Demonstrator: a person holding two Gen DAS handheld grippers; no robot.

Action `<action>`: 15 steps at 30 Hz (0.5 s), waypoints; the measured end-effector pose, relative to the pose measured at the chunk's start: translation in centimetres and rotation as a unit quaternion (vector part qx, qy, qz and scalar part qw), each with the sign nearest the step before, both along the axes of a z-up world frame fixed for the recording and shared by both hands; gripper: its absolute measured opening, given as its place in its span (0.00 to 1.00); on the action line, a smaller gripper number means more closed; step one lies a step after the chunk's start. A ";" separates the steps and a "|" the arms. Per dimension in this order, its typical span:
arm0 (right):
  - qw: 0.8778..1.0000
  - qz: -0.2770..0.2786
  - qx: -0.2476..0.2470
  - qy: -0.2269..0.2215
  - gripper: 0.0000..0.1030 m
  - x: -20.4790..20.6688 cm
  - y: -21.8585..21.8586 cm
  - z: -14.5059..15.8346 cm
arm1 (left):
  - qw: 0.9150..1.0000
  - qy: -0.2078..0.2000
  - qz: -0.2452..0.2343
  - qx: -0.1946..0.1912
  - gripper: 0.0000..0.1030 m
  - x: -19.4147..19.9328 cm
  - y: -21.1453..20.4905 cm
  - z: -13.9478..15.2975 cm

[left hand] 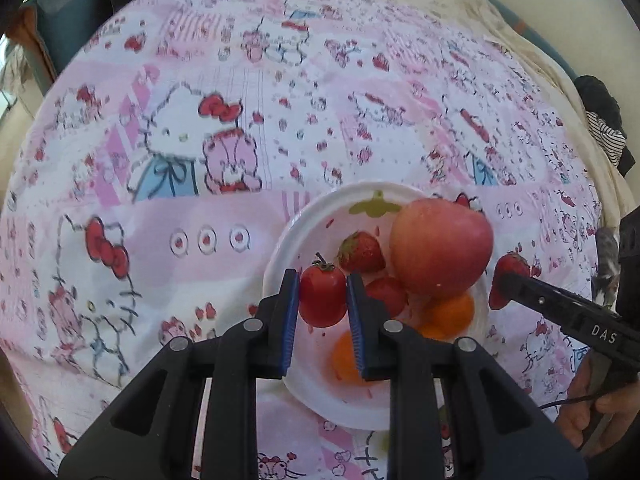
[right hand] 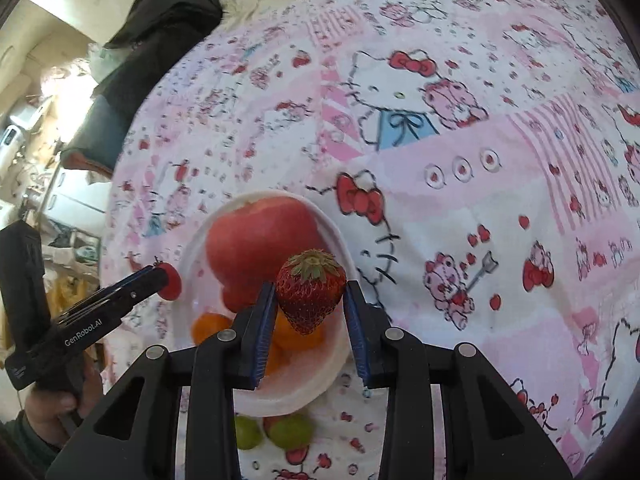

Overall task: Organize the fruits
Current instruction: 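Release the tomato onto the plate with the left gripper while the right gripper sets the strawberry there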

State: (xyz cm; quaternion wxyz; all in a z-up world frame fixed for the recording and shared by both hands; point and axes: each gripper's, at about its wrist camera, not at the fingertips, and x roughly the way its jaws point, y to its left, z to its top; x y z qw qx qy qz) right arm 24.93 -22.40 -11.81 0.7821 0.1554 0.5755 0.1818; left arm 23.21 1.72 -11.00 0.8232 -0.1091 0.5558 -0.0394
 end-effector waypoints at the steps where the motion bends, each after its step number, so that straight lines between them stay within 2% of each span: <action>1: 1.000 0.000 -0.004 0.000 0.35 0.0 0.0 -0.2 | 1.000 0.003 0.001 -0.003 0.20 0.0 0.0 -0.2; 10: 1.000 0.012 -0.026 0.004 0.35 0.4 0.6 -1.2 | 1.000 0.011 0.008 -0.001 0.21 -0.1 0.7 -1.3; 15: 0.999 0.014 -0.042 0.007 0.35 0.5 0.9 -1.7 | 1.000 0.015 -0.005 0.001 0.21 0.0 0.2 -1.8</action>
